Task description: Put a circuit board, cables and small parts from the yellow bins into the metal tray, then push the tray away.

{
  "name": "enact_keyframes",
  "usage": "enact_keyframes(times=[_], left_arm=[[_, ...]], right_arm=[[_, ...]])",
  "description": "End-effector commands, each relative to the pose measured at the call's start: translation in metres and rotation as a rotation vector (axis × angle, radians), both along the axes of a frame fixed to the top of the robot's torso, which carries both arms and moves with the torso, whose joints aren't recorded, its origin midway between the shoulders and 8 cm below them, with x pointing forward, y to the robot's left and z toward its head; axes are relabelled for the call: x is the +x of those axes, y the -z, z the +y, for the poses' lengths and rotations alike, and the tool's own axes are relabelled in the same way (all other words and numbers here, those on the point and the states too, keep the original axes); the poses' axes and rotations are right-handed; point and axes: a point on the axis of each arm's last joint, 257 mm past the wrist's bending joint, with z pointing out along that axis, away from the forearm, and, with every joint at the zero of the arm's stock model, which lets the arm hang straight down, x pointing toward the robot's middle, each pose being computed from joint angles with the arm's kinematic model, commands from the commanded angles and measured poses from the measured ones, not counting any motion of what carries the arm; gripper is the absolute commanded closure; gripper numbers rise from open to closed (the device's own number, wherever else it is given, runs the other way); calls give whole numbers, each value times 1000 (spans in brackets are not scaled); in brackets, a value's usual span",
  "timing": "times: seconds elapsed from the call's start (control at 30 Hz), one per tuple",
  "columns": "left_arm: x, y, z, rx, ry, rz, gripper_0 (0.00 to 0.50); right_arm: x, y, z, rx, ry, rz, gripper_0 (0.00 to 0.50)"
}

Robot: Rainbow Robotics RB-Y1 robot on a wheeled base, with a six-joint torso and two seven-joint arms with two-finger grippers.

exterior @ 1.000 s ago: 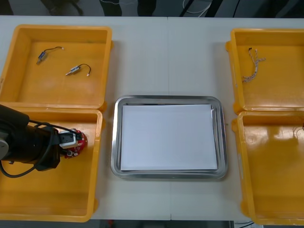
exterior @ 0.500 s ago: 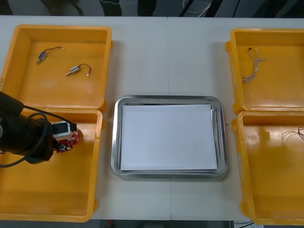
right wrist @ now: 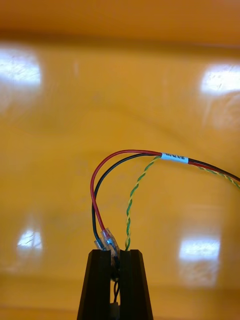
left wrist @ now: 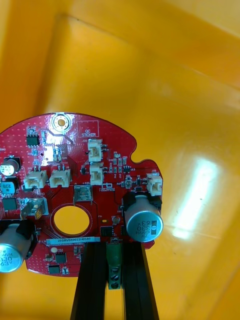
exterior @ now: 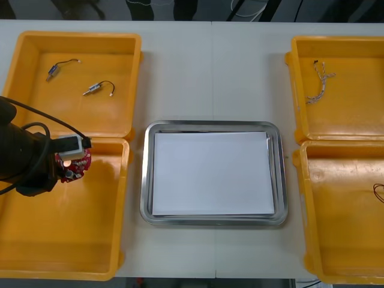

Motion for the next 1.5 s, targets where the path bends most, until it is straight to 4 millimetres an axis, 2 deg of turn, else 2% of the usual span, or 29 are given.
enact_keyframes(times=[0.03,0.13,0.3,0.4,0.63,0.7,0.77,0.8,0.83,0.87,0.9,0.93,1.1,1.13,1.37,1.5], left_arm=[[-5,-14,-14,-57,-118,7,500],[-9,-21,-11,-53,-136,9,500],[-8,-32,-16,-71,-171,6,500],[-7,-42,-19,-92,-231,-4,500],[-8,-48,-41,-135,-320,-25,500],[-8,-51,-50,-157,-343,-29,500],[-10,-54,-61,-172,-357,-33,500],[-11,-54,-65,-172,-360,-31,500],[-11,-55,-70,-176,-361,-32,500],[-11,-56,-75,-181,-361,-34,500],[-10,-58,-83,-189,-366,-38,500],[-10,-59,-91,-198,-367,-43,500],[-5,-60,-124,-234,-386,-54,500],[-5,-60,-124,-234,-386,-54,500],[-8,-57,-173,-271,-400,-46,500],[-8,-54,-191,-279,-411,-46,500]], right_arm=[[-24,-5,18,56,64,5,500],[-33,-5,35,82,71,10,500],[-40,-1,50,119,78,20,500],[-40,2,55,134,81,17,500],[-40,6,59,134,72,19,500],[-40,6,61,138,72,19,457],[-40,7,61,138,72,20,369],[-41,8,60,139,75,19,309],[-40,7,61,137,72,18,183],[-40,7,60,136,73,17,100],[-40,7,60,140,79,18,100],[-40,7,61,141,77,18,0],[-40,7,61,149,87,17,0],[-40,7,61,149,87,17,0],[-34,-8,50,144,128,18,0],[-27,-16,49,165,175,11,0]])
